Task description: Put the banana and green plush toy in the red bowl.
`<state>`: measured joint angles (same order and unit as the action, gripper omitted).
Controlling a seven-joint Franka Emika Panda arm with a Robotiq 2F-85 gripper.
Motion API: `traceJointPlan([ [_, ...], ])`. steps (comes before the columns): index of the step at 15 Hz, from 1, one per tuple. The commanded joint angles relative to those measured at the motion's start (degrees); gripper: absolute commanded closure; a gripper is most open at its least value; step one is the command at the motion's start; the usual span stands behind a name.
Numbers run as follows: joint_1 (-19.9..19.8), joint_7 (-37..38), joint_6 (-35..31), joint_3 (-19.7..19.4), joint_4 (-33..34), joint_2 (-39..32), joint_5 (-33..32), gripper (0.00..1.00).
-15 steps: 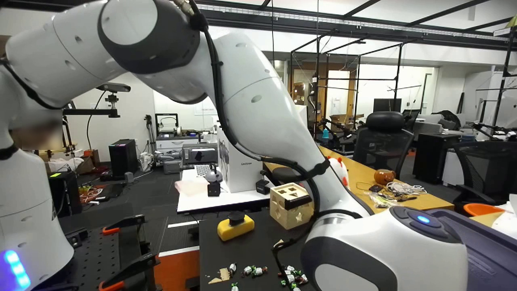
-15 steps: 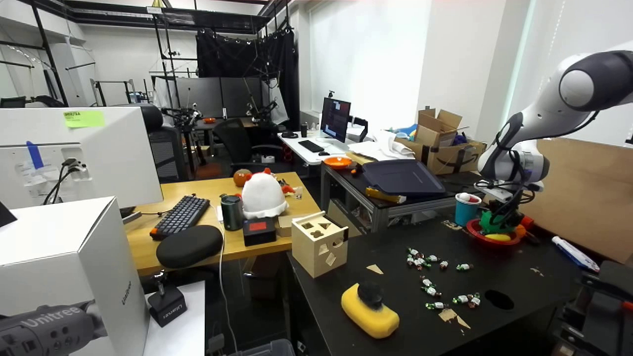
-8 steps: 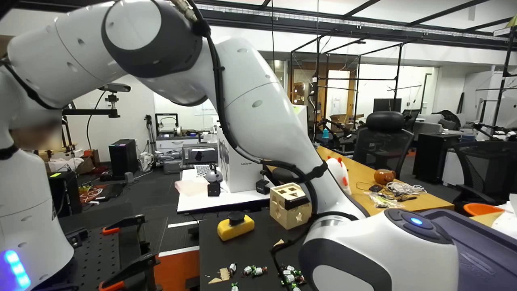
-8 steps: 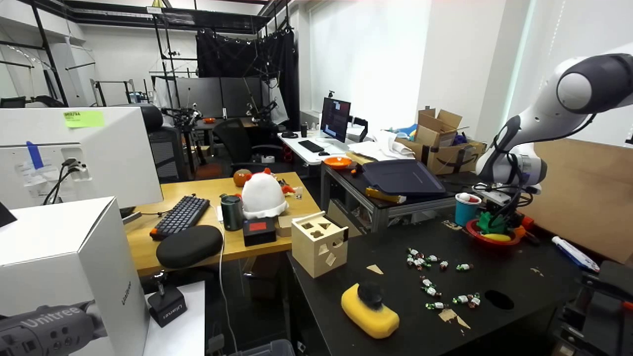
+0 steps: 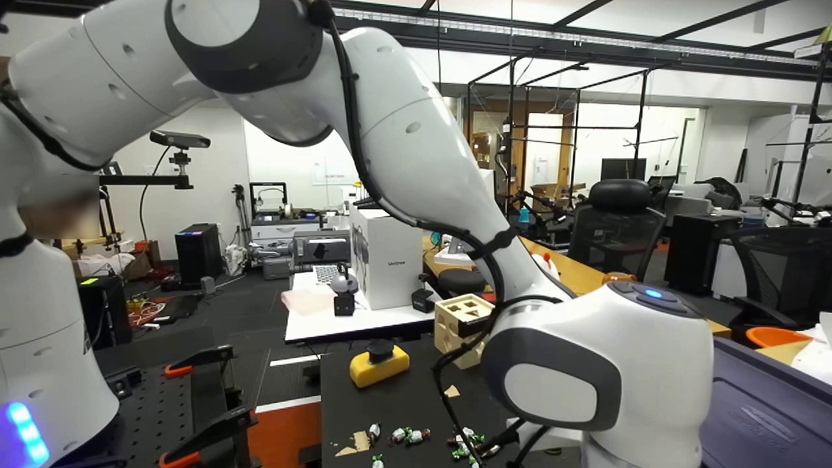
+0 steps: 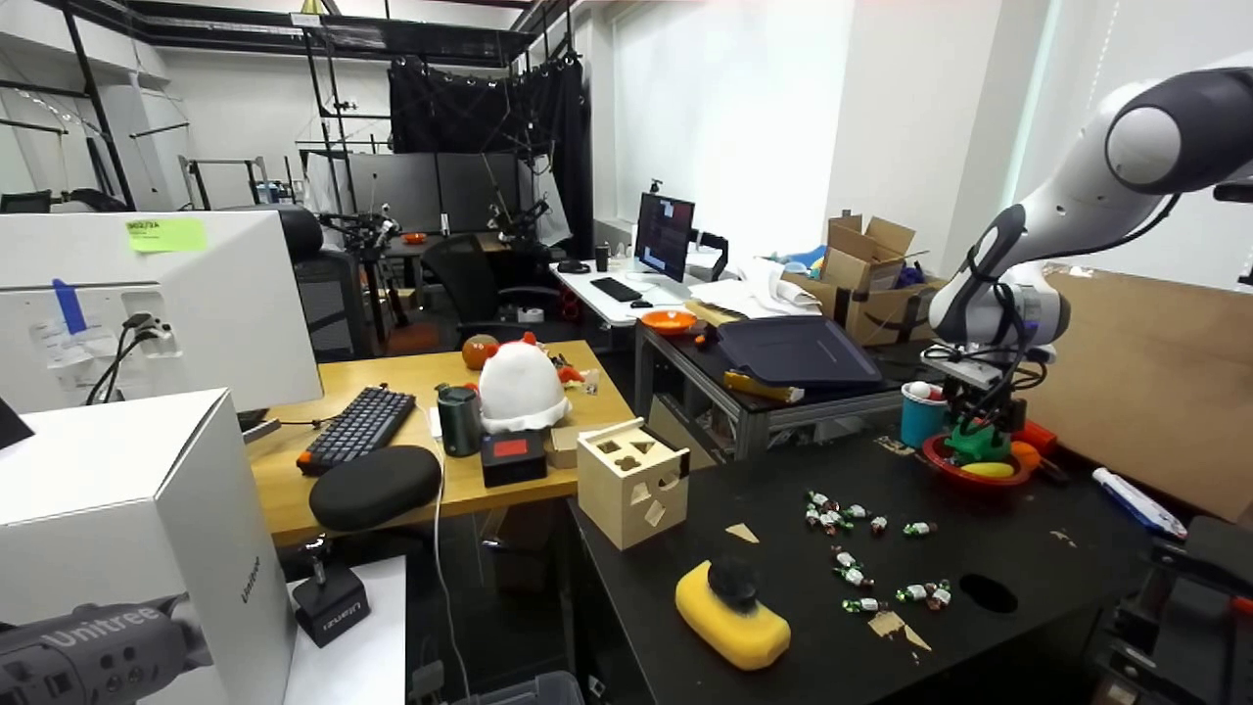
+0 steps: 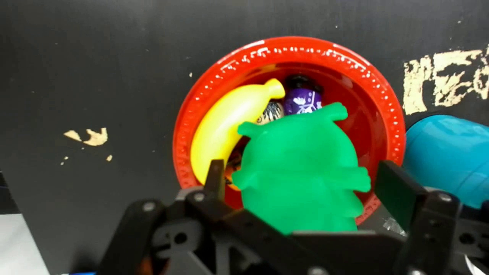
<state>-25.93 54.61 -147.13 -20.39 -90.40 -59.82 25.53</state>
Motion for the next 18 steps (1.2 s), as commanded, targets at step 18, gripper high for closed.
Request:
traceJointPlan([
  [18,11.85,-29.72,11.72,1.82,-28.82,24.67,-12.43,0.00],
])
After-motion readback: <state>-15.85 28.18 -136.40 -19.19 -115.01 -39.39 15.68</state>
